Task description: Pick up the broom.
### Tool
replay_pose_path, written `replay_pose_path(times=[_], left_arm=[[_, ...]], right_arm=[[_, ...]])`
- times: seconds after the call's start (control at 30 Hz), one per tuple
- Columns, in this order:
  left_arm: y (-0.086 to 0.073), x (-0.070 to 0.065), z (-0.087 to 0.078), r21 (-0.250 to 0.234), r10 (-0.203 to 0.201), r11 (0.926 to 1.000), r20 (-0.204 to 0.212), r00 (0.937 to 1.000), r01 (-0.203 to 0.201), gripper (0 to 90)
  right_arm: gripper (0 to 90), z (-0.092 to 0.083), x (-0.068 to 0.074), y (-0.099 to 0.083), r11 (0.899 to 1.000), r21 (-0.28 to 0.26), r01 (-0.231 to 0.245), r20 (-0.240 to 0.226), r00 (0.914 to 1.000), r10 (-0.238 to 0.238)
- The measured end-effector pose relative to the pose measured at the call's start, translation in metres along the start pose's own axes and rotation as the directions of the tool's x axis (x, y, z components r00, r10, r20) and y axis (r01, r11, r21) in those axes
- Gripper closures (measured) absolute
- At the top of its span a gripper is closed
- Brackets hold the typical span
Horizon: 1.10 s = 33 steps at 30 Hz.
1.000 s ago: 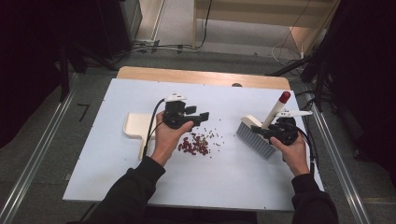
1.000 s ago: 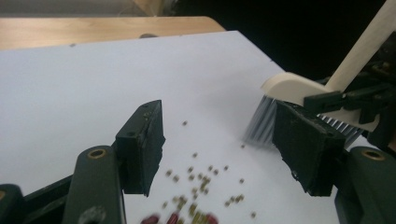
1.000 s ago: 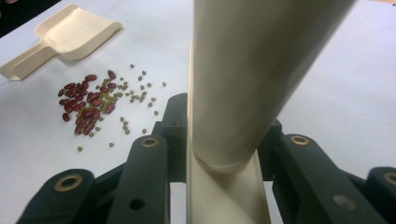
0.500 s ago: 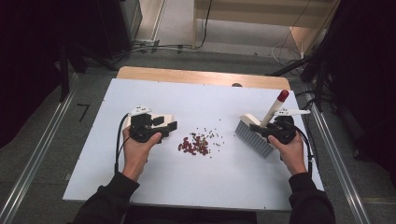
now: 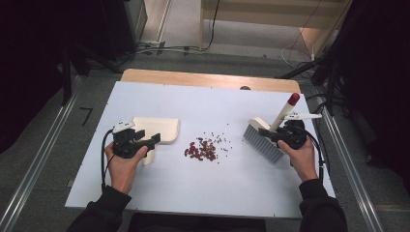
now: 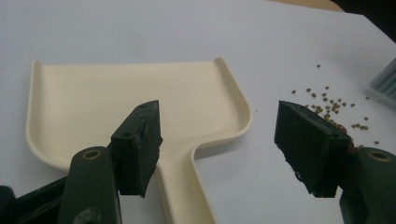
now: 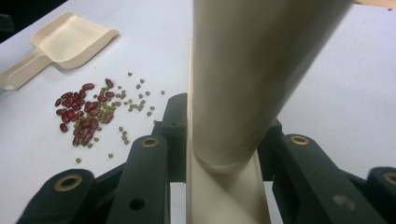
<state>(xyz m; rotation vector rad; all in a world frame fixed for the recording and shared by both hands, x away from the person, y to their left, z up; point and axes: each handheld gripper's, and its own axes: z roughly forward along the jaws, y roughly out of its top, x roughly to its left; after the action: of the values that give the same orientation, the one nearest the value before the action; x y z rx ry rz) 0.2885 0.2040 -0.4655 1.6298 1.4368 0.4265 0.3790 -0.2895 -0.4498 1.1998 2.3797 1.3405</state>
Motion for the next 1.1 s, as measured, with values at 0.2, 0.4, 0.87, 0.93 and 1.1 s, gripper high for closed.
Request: replay_pose_path(times=[0.2,0.4,0.87,0.93,1.1], left_arm=[[-0.012,0.001,-0.003,0.039,0.020,0.9991,-0.093,0.9955,-0.016,32.1],[-0.024,-0.003,0.003,0.080,0.045,0.9963,-0.172,0.9840,-0.032,39.8],[-0.032,-0.008,0.020,0.135,0.074,0.9899,-0.231,0.9701,-0.044,44.5],[-0.033,-0.010,0.022,0.135,0.077,0.9898,-0.237,0.9685,-0.046,46.5],[-0.035,-0.011,0.028,0.147,0.086,0.9880,-0.267,0.9598,-0.048,50.3]], right_arm=[[64.3,-0.002,0.000,0.001,1.000,-0.005,0.001,0.005,1.0000,-0.001],[64.3,-0.002,0.001,0.001,1.000,-0.004,0.008,0.006,1.0000,-0.008],[64.2,-0.001,0.002,0.001,1.000,-0.006,0.013,0.009,0.9999,-0.013],[64.2,-0.001,0.002,0.001,1.000,-0.005,0.013,0.009,0.9999,-0.013],[64.2,-0.001,0.003,0.001,1.000,-0.004,0.018,0.006,0.9998,-0.018]])
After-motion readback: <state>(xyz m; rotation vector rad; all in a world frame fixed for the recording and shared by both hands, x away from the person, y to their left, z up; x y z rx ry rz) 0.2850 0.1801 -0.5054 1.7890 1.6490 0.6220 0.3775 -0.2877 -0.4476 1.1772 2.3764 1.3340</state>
